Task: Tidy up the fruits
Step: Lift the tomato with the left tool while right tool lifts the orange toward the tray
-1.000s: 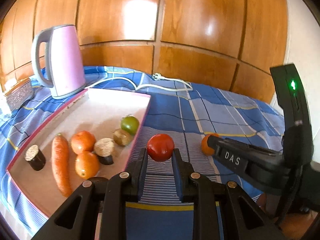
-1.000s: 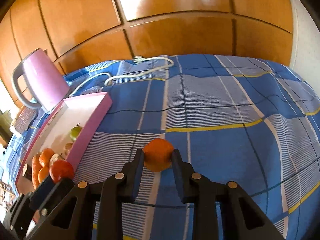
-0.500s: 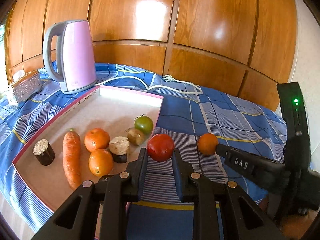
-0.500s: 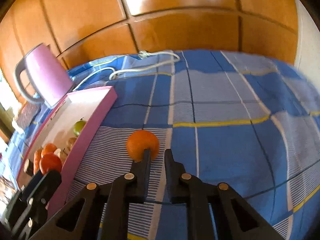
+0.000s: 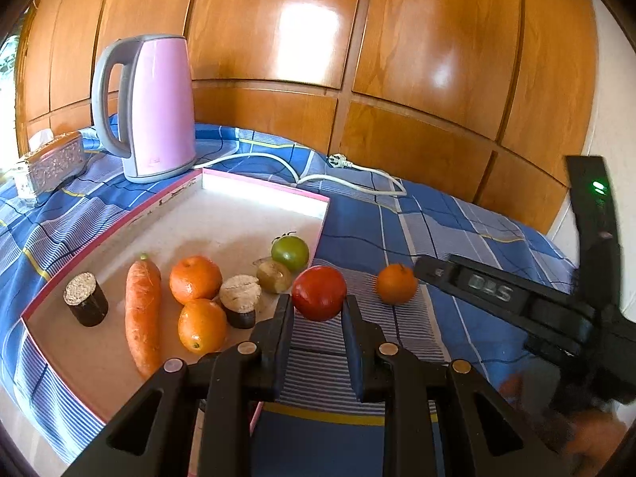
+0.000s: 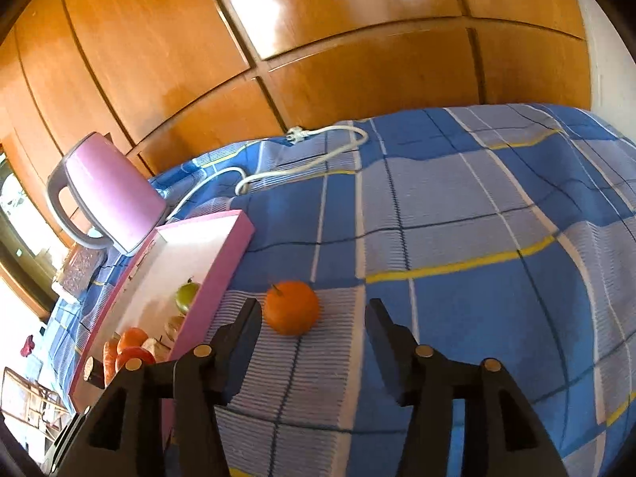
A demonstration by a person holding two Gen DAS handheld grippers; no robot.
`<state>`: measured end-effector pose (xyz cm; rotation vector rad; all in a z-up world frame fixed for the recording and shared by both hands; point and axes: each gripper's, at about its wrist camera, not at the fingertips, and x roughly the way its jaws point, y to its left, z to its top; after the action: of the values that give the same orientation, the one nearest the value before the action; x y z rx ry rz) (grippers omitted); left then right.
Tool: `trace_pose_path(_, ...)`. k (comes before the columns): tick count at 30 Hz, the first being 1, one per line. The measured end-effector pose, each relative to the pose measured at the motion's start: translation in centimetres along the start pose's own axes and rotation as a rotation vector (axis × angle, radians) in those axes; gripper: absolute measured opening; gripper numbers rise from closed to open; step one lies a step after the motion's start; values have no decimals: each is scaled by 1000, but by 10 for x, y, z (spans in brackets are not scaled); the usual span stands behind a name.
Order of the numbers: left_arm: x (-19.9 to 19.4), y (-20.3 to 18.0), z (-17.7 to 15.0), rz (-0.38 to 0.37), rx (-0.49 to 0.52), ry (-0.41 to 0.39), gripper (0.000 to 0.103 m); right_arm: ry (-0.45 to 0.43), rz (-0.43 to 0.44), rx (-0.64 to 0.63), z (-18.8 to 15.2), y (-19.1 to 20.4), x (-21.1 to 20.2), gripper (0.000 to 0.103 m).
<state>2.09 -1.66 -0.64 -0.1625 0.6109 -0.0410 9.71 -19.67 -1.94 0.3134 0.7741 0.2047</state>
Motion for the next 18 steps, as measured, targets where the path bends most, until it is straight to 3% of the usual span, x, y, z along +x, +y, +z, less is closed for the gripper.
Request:
trace_pose_path(5,0,4,2,7,-12,-4,25,37,5,-48,10,13,32,55)
trace_pose_path(8,2,7,4,16,-34,-1,25,113,-12,-97,5,19,50,39)
trace_pose_path(12,4,9,5,21,-46,2,25,88,-77,-172,0,26,46,38)
trace_pose_path(18,4,14,5,46,-62,-2,25,86,-90,-191,-2,28,44,38)
